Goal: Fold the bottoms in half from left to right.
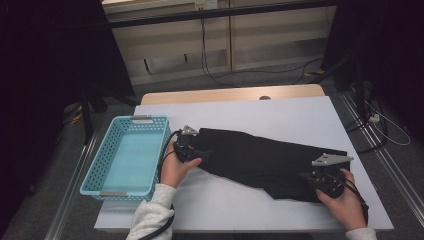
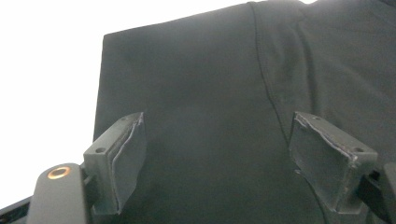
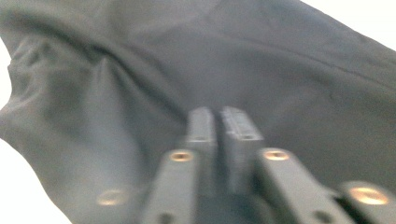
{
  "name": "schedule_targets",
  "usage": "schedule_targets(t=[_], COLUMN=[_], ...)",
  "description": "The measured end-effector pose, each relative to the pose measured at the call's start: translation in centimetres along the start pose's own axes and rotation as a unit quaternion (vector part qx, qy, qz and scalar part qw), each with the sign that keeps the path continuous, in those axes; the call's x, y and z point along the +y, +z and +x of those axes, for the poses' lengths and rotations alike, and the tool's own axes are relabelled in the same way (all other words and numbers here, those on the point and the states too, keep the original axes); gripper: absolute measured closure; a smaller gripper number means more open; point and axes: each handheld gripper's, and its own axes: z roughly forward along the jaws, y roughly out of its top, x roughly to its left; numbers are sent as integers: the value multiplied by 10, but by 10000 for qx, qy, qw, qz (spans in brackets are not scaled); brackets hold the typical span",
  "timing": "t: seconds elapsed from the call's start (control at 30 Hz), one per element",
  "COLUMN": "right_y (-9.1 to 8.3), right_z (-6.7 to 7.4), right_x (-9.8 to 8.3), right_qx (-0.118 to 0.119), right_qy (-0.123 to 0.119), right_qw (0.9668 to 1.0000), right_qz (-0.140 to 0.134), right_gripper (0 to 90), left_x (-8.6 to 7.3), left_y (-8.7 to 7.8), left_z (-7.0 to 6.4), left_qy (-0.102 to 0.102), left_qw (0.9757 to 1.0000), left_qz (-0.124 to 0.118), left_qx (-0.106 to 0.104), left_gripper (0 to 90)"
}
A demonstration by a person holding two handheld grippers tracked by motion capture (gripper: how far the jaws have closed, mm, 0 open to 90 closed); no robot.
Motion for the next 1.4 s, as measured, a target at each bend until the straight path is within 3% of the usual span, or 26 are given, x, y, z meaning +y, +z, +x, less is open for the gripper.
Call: schedule_targets(t=[0.13,0.33,0.47,0.53,0.63,0.7,0.73,0.87,1.0,1.33,1.37,1.4], right_y=[-6,-10,-13,-16,-16,-11,-11,-1,6,26,26,26], right_z=[2,-3,-10,-21,-28,-41,-41,-65,-75,-87,-87,-86], right_x=[-3,-8,-8,-3,2,9,9,19,27,33,33,33], right_qx=[9,48,-40,-69,-180,-338,-338,-601,-665,-686,-649,-471], right_qy=[-96,-57,54,221,262,332,332,478,468,505,516,539], right_qw=[9999,10000,9999,9992,9988,9981,9981,9963,9963,9963,9964,9973], right_qz=[90,10,-82,-334,-376,-391,-391,-385,-267,-146,-149,-154], right_gripper=[900,900,773,686,648,628,628,642,647,690,728,853], left_x=[0,0,1,1,1,0,1,0,0,-1,-1,-2], left_y=[-2,0,0,0,1,1,1,0,-1,-4,-4,-4], left_z=[1,2,1,1,1,0,0,1,1,3,4,4], left_qy=[-33,-56,-27,0,-6,-6,-3,-9,-17,-35,-41,-43], left_qw=[9999,9999,9999,9999,10000,10000,10000,10000,10000,10000,10000,10000], left_qz=[-41,-8,-17,-15,29,29,26,17,22,0,-2,-7], left_qx=[124,147,138,134,78,70,64,56,51,52,39,65], left_gripper=[194,193,193,193,193,193,193,193,193,193,193,194])
